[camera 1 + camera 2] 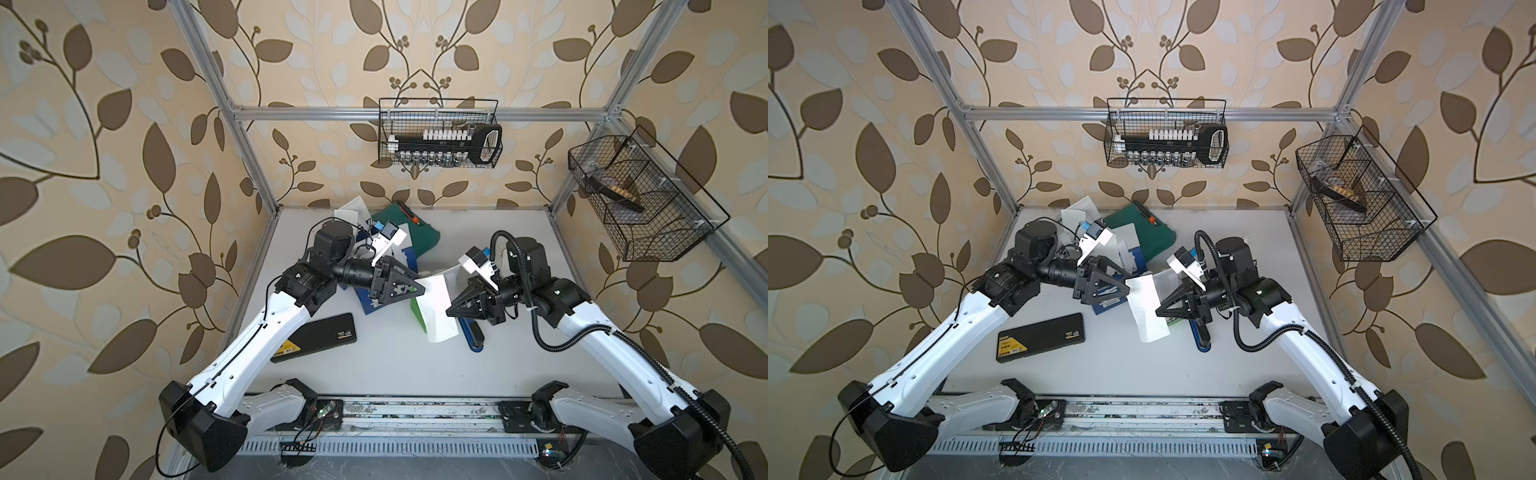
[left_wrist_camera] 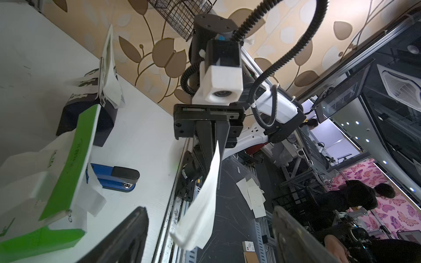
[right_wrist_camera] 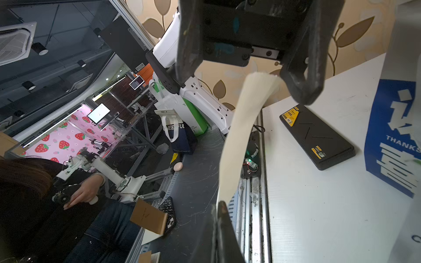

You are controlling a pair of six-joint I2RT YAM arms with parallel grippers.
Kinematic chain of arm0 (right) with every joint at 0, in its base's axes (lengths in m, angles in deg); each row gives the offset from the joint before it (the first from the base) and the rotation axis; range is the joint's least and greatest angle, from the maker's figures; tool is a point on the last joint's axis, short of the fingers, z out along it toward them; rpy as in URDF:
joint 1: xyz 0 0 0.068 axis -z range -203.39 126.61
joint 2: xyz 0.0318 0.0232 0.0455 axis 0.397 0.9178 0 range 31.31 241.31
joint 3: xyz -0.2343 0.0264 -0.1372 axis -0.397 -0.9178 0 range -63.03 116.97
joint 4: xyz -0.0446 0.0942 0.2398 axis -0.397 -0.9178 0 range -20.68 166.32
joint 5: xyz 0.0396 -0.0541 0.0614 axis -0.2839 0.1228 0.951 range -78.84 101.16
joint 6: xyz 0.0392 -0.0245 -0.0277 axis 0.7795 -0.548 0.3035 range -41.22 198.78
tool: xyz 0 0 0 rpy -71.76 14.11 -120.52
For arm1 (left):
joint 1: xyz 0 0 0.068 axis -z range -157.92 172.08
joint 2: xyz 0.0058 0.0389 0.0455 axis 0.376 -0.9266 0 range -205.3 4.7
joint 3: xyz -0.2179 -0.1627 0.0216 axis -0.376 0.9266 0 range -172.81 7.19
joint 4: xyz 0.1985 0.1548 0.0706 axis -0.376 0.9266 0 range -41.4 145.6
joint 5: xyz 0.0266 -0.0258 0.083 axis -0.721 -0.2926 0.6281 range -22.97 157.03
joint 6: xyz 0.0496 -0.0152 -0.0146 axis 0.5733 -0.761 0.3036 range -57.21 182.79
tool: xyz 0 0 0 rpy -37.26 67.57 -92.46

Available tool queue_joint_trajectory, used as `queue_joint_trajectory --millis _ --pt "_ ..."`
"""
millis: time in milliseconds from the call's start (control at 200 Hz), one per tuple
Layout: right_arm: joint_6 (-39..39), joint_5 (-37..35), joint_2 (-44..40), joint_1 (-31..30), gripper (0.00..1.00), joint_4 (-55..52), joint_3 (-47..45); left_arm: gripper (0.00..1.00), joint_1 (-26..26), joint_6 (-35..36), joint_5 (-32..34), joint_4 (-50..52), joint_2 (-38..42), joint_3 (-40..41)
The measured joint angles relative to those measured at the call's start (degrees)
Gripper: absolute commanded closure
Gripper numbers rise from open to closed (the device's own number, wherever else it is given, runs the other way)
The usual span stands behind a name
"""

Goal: Staple the receipts to the bags
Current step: Pick up the receipt from the center of the board, then hold the receipt from the takeout bag.

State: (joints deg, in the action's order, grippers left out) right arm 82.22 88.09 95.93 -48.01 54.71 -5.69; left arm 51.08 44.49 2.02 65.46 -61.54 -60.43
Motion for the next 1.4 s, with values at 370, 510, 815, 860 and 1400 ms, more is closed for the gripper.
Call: queue_joint_trajectory --millis 370,510,815,860,1400 --pt "1.05 -1.66 2.25 0.0 1.0 2.34 1.51 0.53 1.46 1.05 1.27 1.01 -2.49 -0.02" --pt "1.01 -3.96 2.4 0.0 1.0 2.12 1.51 0.58 1.46 2.05 2.93 2.6 -2.25 -0.02" --pt "-0.63 -12.76 3.02 0.02 1.0 -1.77 1.62 0.85 1.46 3.37 9.4 4.04 -2.08 -0.09" --pt "-0.81 -14.21 3.02 0.02 1.0 -2.67 1.79 0.91 1.49 2.8 10.27 3.85 -2.08 -0.09" --pt "-4.37 -36.35 3.02 0.79 0.87 -19.12 9.25 1.0 15.3 1.9 36.92 2.1 -7.1 -2.86"
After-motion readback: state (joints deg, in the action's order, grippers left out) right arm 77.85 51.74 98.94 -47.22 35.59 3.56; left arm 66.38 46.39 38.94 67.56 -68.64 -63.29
